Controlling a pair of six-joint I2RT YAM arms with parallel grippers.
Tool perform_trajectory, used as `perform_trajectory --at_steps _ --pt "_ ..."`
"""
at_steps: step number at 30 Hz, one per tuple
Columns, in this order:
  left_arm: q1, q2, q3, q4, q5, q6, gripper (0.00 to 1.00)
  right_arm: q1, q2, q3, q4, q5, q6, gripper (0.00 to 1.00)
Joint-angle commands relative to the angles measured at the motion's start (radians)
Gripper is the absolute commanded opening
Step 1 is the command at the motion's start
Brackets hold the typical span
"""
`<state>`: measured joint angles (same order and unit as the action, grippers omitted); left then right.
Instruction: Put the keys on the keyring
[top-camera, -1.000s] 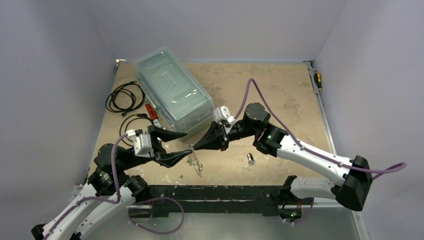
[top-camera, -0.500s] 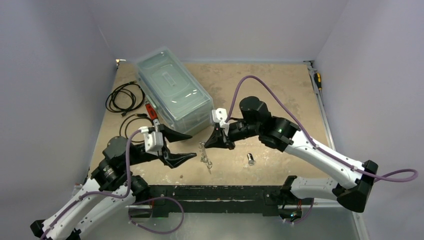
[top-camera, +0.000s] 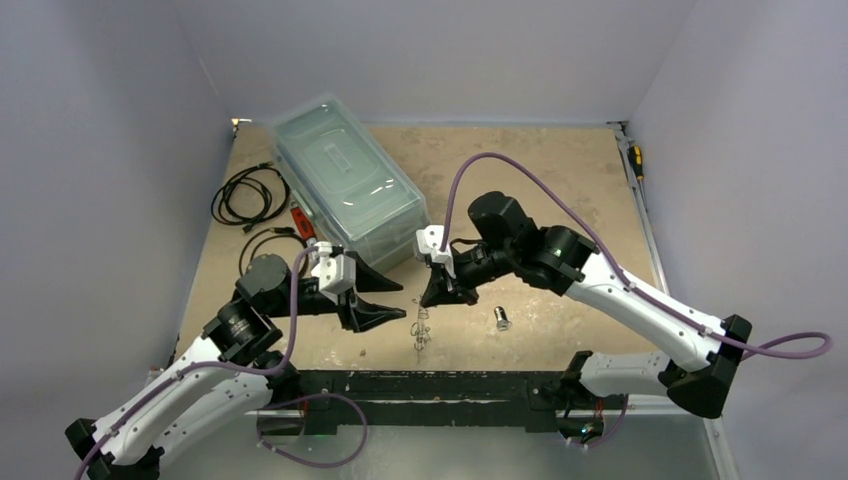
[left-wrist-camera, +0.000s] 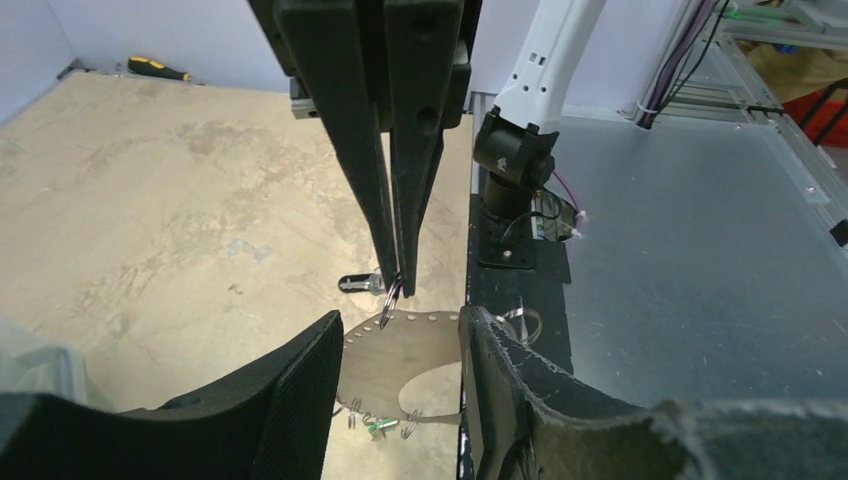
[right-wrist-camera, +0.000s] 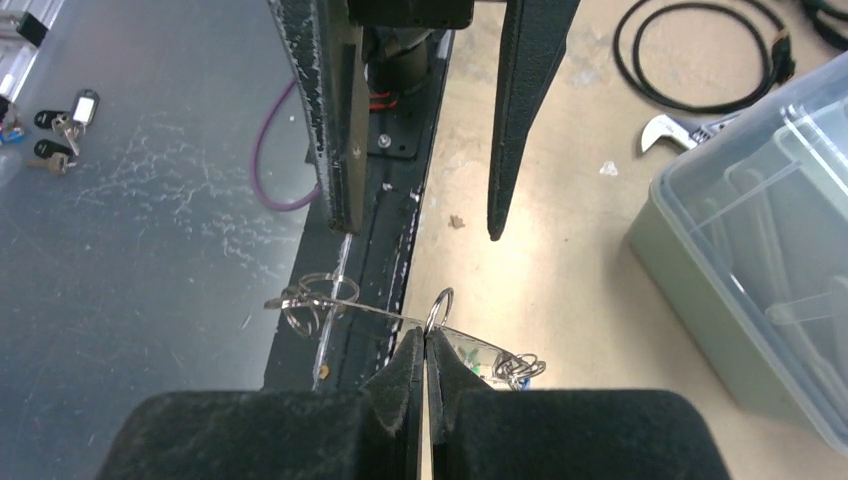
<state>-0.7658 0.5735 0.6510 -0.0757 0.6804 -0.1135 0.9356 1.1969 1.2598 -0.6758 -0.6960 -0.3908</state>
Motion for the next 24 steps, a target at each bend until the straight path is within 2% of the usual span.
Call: perform_trajectory --at_steps 1,13,24 --pt "0.006 0.030 0.034 0.060 0.072 -0.035 0.44 0.002 0.012 0.068 -0.036 -0.044 -0.049 0.00" --pt "0.006 0.099 0.010 0.149 0.137 -0.098 0.41 0.005 0.017 0.084 -0.023 -0.097 -0.054 0.00" --pt "0.005 0.108 -0.005 0.183 0.145 -0.131 0.30 0.009 0.003 0.097 -0.003 -0.110 -0.053 0.00"
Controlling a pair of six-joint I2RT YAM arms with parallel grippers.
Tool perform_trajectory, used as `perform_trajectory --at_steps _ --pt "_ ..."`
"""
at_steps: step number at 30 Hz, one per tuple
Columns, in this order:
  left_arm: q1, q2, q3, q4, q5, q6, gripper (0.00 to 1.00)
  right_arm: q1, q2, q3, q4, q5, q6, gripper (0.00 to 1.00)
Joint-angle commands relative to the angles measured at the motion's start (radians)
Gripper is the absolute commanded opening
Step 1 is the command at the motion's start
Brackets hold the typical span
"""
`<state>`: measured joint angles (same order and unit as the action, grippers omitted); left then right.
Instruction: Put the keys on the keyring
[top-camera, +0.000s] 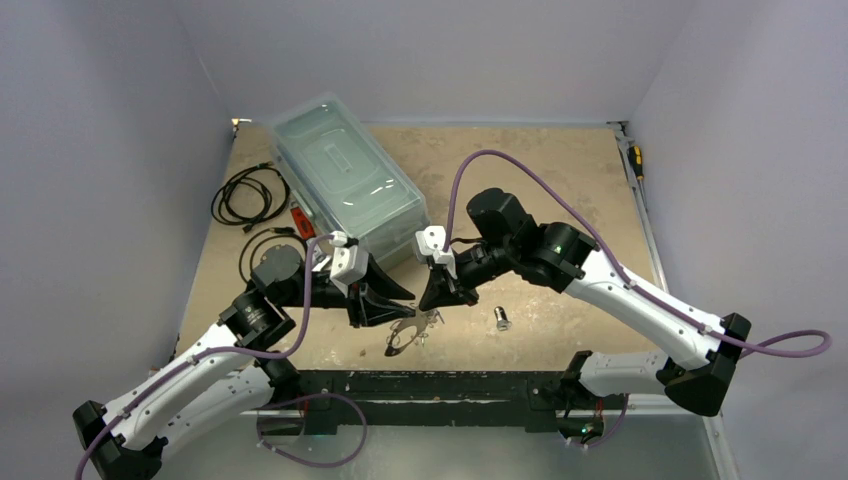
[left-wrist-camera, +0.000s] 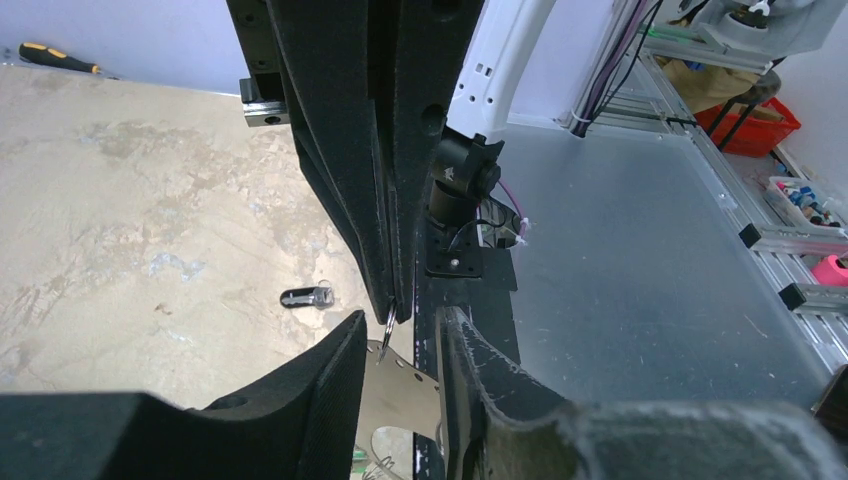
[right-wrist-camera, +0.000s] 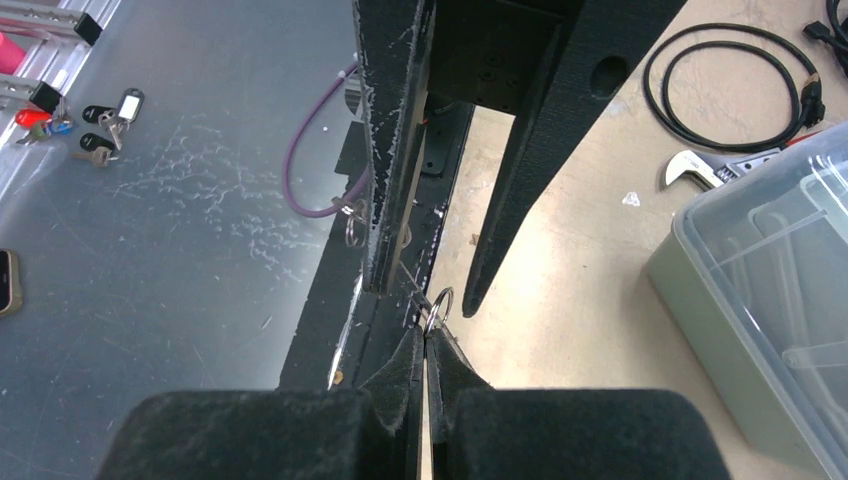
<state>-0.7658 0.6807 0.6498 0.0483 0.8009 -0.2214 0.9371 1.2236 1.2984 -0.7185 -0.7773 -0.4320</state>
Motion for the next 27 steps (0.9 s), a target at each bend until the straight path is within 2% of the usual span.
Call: perform_trajectory --at_steps 1,3,12,18,21,27 --pt "0.006 0.000 -0.006 0.064 0.024 -0.025 0.29 0.008 -0.026 0.059 0.044 -0.027 -0.009 0.00" --pt "0.005 0.001 -0.012 0.071 0.015 -0.035 0.26 0.008 -0.031 0.059 0.052 -0.031 -0.006 0.00" --pt "0.006 0.007 -0.016 0.078 0.011 -0.048 0.23 0.012 -0.033 0.074 0.053 -0.036 -0.001 0.00" --pt "0.006 0.001 -0.019 0.085 0.014 -0.058 0.11 0.015 -0.033 0.079 0.056 -0.036 0.000 0.00" --pt "0.006 -0.005 -0.017 0.083 0.002 -0.054 0.00 0.016 -0.037 0.077 0.064 -0.036 0.001 0.00" --pt "0.005 -0.048 0.024 -0.017 -0.076 0.019 0.00 0.016 -0.074 0.044 0.153 0.009 0.044 0.00"
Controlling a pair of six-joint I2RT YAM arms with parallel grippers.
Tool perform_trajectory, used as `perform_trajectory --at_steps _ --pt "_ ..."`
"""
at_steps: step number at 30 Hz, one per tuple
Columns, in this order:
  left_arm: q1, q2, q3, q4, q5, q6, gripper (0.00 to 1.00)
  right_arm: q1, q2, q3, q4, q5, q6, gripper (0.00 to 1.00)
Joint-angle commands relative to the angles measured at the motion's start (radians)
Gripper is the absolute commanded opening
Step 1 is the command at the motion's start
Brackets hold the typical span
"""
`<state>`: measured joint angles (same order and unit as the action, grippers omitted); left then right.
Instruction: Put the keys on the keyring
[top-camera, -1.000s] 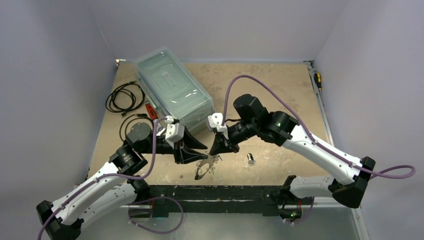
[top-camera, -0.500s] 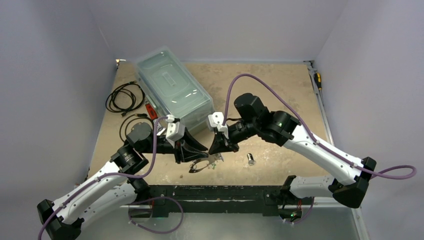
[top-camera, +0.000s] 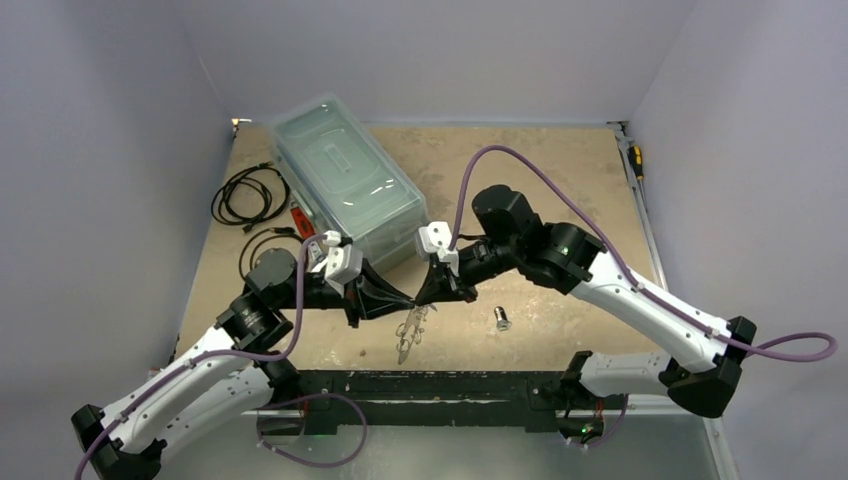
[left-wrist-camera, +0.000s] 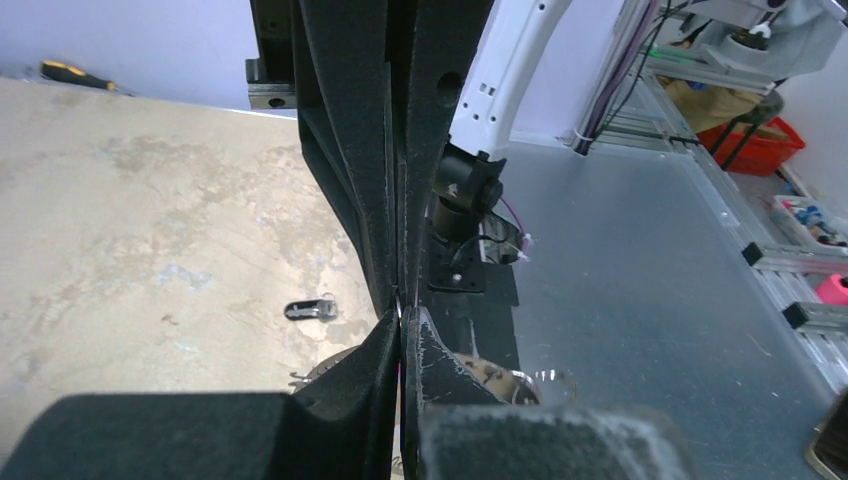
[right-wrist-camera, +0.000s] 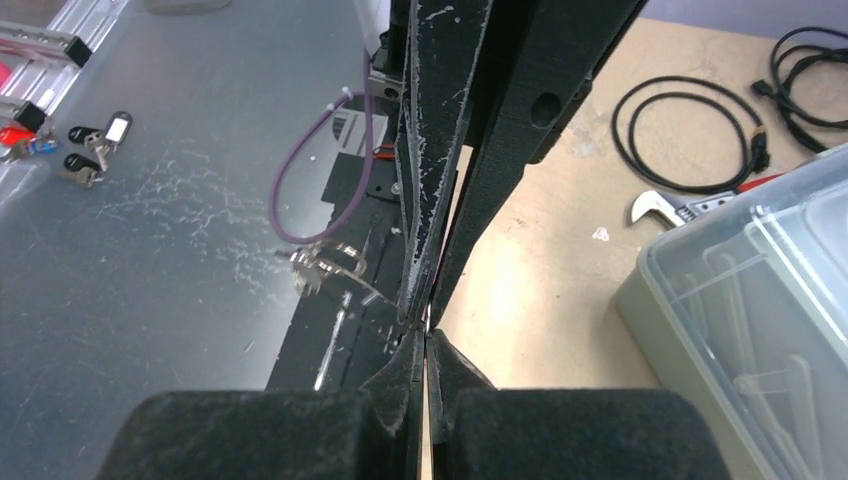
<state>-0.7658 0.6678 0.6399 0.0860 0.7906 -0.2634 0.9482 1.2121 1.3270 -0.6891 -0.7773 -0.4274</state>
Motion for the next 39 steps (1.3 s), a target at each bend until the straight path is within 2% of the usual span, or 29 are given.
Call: perform_trajectory --at_steps 1,4,6,8,11,15,21,24,28,35,39 --pt "0.006 -0.050 0.038 -0.063 -0.086 0.074 0.00 0.004 -0.078 -0.004 0.169 0.029 0.071 0.00" --pt "0.006 -0.099 0.034 -0.070 -0.145 0.091 0.00 0.004 -0.118 -0.057 0.288 0.070 0.135 0.36" --pt "0.006 -0.125 0.030 -0.071 -0.177 0.095 0.00 0.004 -0.140 -0.089 0.346 0.093 0.143 0.48" --pt "0.006 -0.145 0.025 -0.068 -0.201 0.098 0.00 0.004 -0.158 -0.118 0.395 0.098 0.151 0.51" --pt "0.007 -0.170 0.019 -0.058 -0.220 0.096 0.00 0.004 -0.192 -0.180 0.504 0.102 0.192 0.51" --pt "0.007 -0.210 0.003 -0.023 -0.246 0.081 0.00 0.004 -0.230 -0.306 0.732 0.130 0.312 0.50" --pt "0.007 -0.295 -0.034 0.025 -0.314 0.063 0.00 0.004 -0.253 -0.472 1.052 0.188 0.482 0.39" --pt "0.008 -0.324 -0.046 0.044 -0.330 0.059 0.00 0.004 -0.251 -0.537 1.233 0.169 0.562 0.38" --pt "0.009 -0.332 -0.046 0.043 -0.337 0.061 0.00 0.004 -0.196 -0.511 1.257 0.139 0.595 0.36" --pt "0.008 -0.336 -0.046 0.042 -0.339 0.060 0.00 0.009 -0.127 -0.522 1.444 0.047 0.711 0.35" --pt "0.008 -0.338 -0.048 0.042 -0.341 0.062 0.00 0.011 -0.096 -0.522 1.495 0.035 0.739 0.34"
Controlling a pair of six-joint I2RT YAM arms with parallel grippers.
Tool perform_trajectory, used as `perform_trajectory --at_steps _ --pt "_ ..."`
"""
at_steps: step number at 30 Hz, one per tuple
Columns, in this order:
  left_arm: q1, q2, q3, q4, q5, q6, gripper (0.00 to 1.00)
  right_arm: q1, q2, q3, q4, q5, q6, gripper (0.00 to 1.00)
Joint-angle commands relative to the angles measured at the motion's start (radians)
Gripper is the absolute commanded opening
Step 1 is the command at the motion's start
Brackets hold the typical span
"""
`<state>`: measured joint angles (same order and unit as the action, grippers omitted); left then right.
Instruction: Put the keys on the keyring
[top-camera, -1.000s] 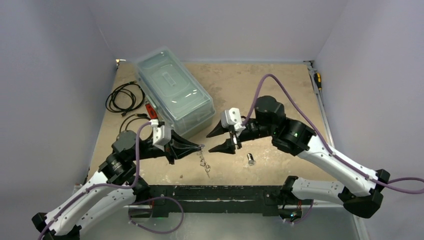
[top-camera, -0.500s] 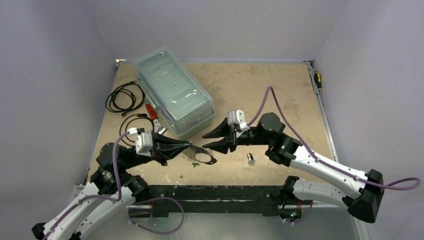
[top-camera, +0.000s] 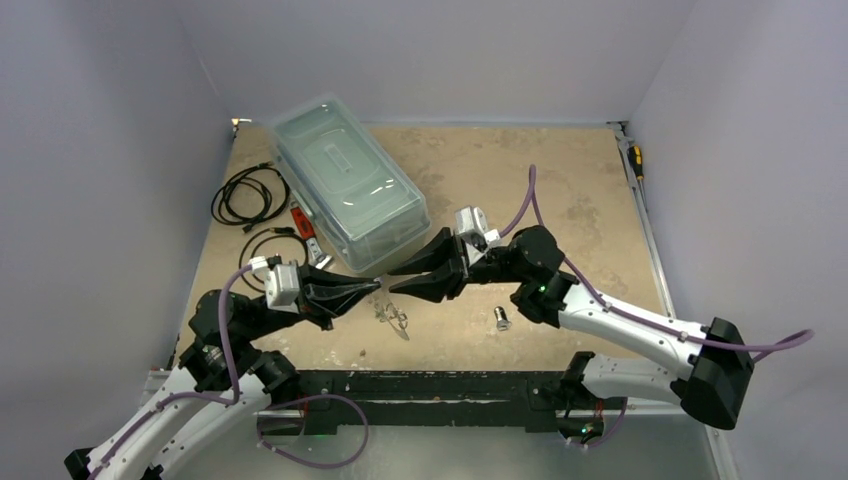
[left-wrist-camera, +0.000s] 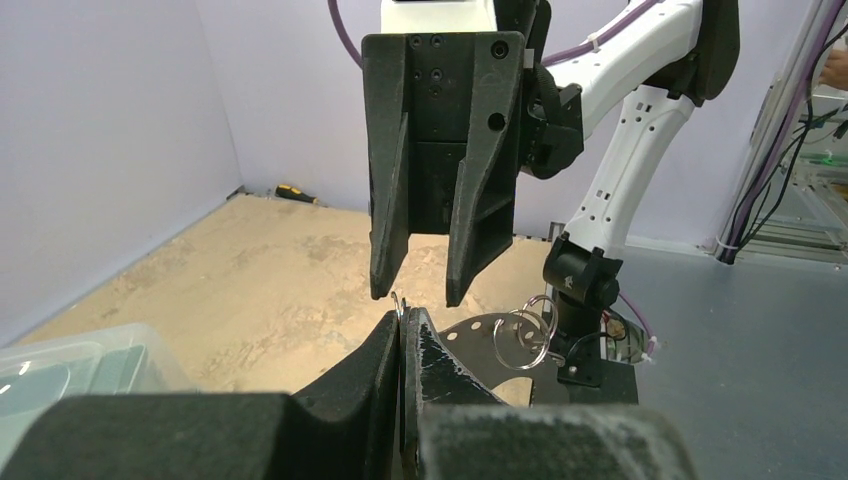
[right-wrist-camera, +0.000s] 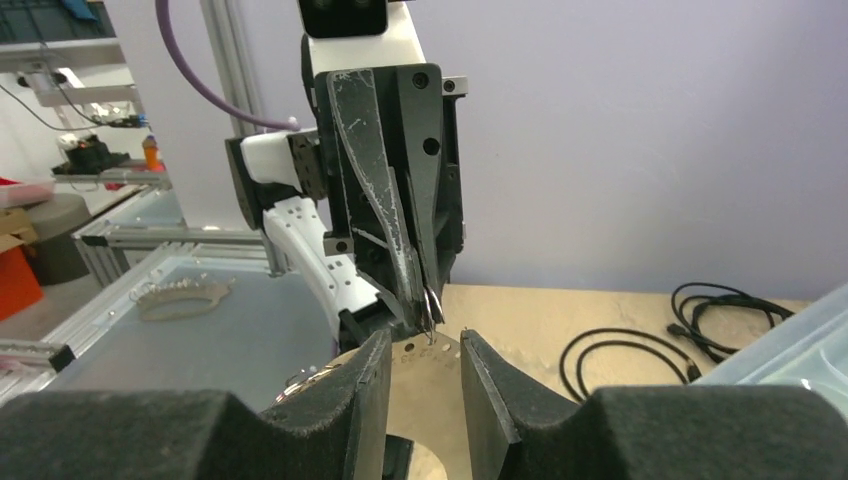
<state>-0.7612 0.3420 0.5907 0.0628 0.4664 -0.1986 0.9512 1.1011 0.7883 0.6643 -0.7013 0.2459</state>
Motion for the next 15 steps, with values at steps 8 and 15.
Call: perform_trajectory --at_steps 8,15 --pt "0.008 -0.020 0.000 0.068 -0.022 -0.001 0.00 0.011 0.058 0.013 0.200 -0.041 0.093 0.31" --pt "0.009 -0.038 -0.004 0.071 -0.035 0.001 0.00 0.011 0.054 -0.035 0.287 -0.006 0.127 0.31"
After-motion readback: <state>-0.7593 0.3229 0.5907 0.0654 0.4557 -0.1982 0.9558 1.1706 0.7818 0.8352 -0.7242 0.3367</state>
